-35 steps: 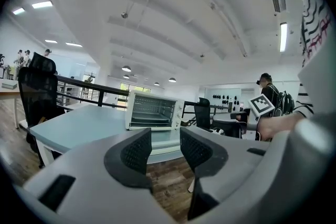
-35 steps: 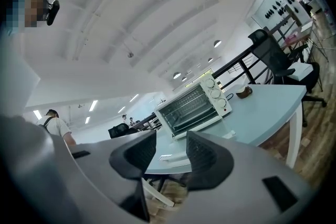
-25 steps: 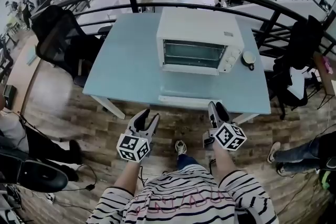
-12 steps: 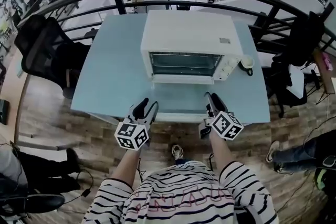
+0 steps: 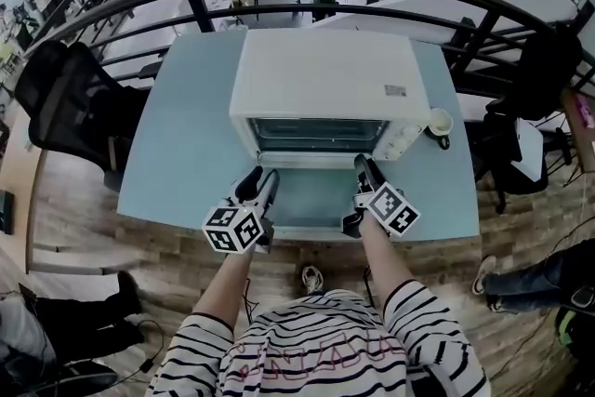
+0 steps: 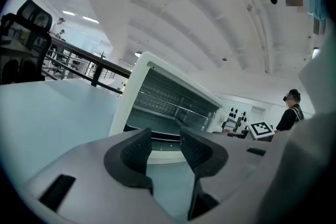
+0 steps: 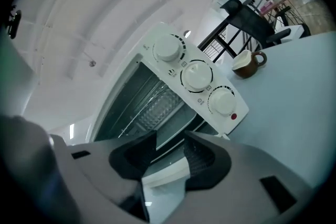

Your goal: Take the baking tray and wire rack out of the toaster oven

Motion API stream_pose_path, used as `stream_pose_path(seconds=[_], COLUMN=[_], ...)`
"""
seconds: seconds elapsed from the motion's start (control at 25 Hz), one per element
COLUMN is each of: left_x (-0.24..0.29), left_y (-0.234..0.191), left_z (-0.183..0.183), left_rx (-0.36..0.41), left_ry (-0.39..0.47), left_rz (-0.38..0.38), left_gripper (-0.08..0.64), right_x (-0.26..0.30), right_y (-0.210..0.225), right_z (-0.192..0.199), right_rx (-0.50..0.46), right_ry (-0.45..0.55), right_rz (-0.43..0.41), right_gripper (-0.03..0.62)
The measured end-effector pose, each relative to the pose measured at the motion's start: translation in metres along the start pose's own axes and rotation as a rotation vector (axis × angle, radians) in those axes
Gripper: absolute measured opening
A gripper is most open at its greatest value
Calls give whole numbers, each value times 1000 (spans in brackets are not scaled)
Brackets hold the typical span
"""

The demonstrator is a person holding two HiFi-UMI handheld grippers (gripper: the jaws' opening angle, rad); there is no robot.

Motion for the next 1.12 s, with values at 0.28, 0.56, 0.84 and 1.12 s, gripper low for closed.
stream_pose_path(seconds=[0.28,0.56,0.84,1.12], left_x=[41,55,68,76], left_y=[-21,-39,-48,-56], left_z=[-5,-10,-1,4], left_rx=[-148,-283,-386,-524], left_ry=[7,39,31,69], left_rz=[-5,-5,37,94], left_gripper=[147,147,147,148], right_x=[42,62,76,72], right_y=[23,39,40,40], right_z=[-8,-21,-19,-16], right_rx=[203,396,447,521], right_ry=[64,161,154,163], right_rz=[-21,-64,-88,-157], right_gripper=[169,164,111,55])
Point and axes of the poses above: the fingertips, and each gripper's own axes: x forward along the fingers, y to its right, z out of its underside, the point moved 6 cm from there along -x, backward along the fingers, and after that the axes turned 15 degrees about -y, right-handed, at the moved point
